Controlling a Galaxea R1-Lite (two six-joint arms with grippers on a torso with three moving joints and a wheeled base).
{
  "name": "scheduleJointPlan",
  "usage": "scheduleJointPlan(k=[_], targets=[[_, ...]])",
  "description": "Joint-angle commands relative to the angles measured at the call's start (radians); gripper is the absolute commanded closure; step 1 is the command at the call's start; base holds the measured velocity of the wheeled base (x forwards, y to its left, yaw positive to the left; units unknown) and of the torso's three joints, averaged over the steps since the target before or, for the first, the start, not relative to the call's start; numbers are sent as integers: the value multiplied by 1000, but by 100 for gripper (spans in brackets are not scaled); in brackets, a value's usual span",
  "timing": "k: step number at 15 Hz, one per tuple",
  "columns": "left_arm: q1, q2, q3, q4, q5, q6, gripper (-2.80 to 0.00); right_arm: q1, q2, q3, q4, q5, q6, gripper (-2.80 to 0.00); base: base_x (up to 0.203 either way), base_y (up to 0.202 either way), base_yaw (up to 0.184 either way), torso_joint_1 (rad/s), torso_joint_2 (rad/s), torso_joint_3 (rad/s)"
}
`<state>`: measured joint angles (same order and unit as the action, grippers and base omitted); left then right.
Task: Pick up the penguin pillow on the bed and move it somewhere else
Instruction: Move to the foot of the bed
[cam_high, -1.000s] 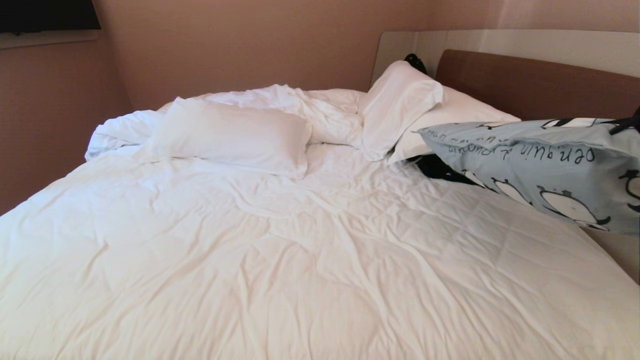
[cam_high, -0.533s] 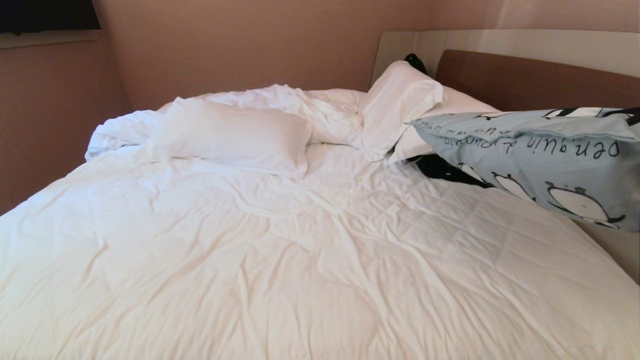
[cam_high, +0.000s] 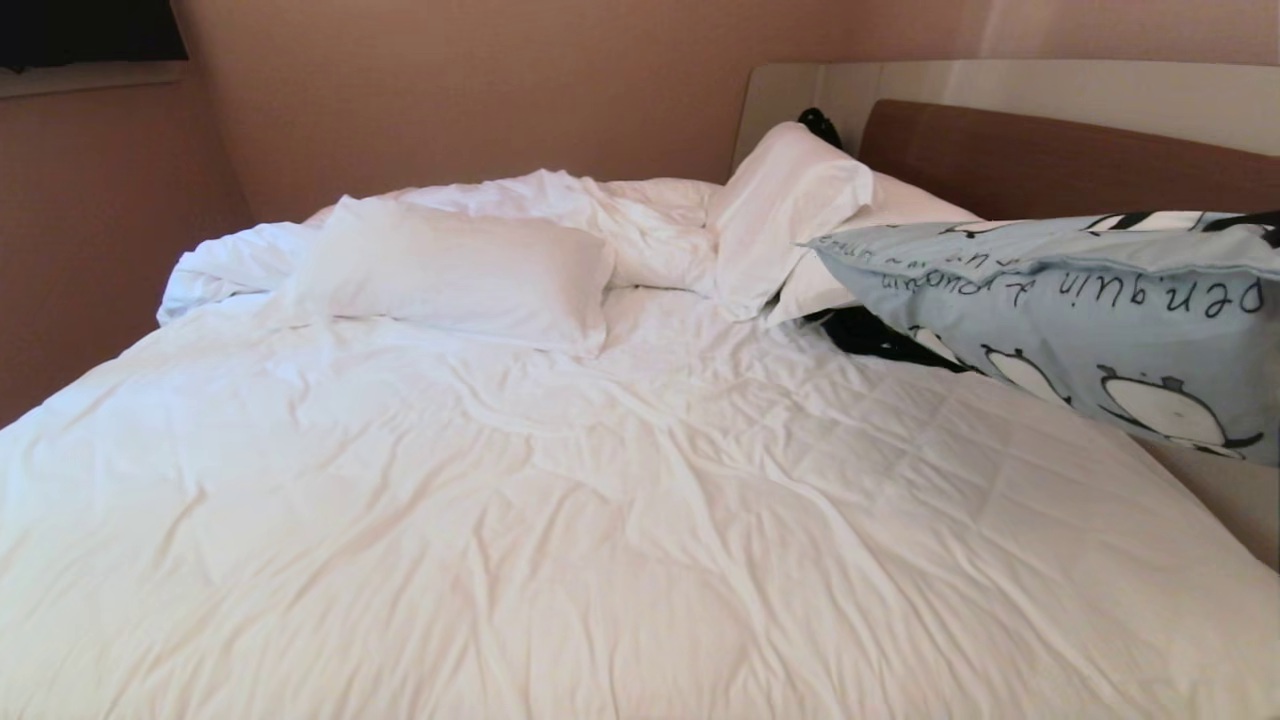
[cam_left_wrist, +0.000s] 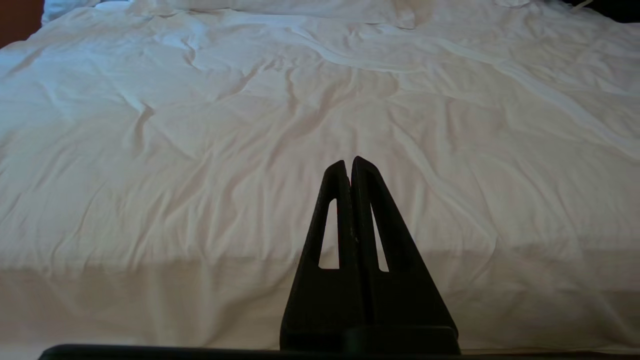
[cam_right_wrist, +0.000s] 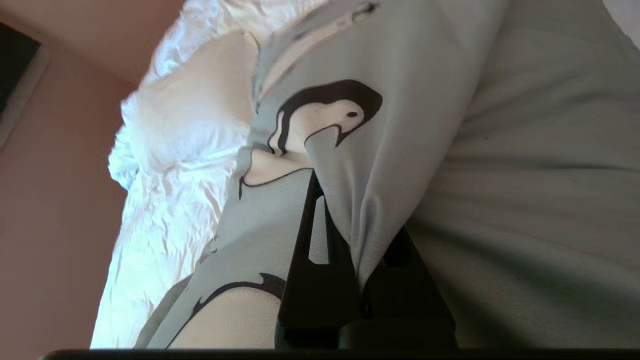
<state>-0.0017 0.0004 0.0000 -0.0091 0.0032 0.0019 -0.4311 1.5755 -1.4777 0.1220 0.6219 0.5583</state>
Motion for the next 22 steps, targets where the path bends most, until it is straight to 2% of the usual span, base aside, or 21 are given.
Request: scheduleJointPlan(k=[1,12,15,22], targets=[[0,0,0,0,0,1,0,0,1,5,1,4,3,0,2,67,-8,-4,4,9],[0,0,0,0,0,1,0,3,3,14,-1,5,-2,0,0,185,-2,3,3,0],[0,0,0,0,0,1,0,8,1,19,-1,54,-2,0,0,198,0,-1,0,2],[0,0,0,0,0,1,0,9,0,28,-2,61,-3,0,0,197,-1,2,1,1]])
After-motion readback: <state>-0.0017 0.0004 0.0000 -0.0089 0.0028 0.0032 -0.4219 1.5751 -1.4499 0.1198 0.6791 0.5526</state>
